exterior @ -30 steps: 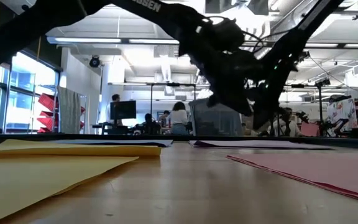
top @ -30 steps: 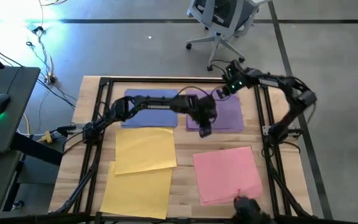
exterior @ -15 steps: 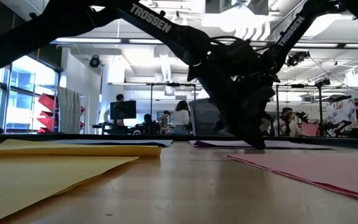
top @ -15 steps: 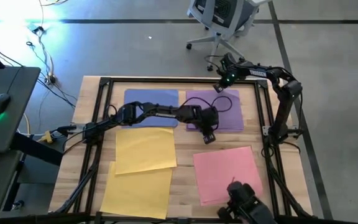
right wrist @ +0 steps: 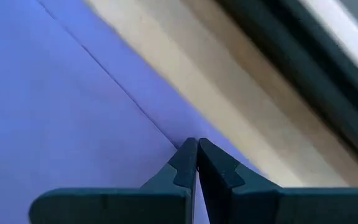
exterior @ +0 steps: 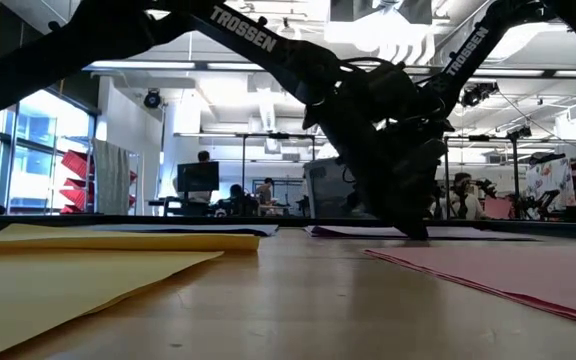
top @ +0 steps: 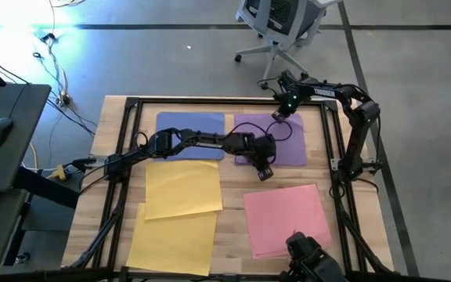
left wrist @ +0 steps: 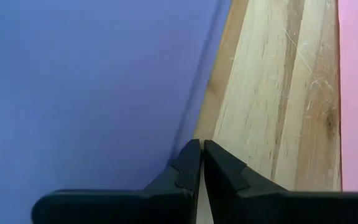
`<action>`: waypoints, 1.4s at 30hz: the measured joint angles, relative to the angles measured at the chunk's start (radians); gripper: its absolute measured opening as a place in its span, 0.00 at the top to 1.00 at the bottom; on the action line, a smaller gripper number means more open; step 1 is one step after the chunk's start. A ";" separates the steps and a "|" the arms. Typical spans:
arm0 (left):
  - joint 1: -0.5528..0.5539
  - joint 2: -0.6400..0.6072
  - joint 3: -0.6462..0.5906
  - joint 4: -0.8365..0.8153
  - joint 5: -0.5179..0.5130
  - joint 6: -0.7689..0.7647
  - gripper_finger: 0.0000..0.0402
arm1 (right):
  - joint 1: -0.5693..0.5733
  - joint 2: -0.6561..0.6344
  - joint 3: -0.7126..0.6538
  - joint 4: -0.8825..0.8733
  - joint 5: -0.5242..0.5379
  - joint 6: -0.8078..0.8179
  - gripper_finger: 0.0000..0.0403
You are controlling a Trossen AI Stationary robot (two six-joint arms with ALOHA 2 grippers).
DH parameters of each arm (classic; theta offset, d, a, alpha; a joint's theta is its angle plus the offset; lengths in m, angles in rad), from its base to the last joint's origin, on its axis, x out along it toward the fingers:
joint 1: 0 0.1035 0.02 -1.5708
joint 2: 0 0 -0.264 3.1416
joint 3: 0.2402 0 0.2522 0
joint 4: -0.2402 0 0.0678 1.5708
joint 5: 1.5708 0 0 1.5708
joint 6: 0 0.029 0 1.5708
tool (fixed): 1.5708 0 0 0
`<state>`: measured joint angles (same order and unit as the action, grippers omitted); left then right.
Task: Organize paper
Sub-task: Adjust the violet paper and blue paper
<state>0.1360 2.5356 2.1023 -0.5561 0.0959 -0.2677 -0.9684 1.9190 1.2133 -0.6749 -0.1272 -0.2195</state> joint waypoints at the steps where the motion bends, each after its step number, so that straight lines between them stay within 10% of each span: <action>1: 0.000 0.003 0.025 -0.025 -0.008 0.005 1.00 | 0.000 0.000 0.000 0.004 0.000 0.001 1.00; 42: -0.028 -0.008 -0.047 0.018 -0.003 -0.045 1.00 | 0.007 0.038 0.001 -0.011 -0.011 -0.080 1.00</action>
<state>0.1081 2.5278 2.0549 -0.5384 0.0924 -0.3126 -0.9611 1.9568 1.2142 -0.6857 -0.1387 -0.2992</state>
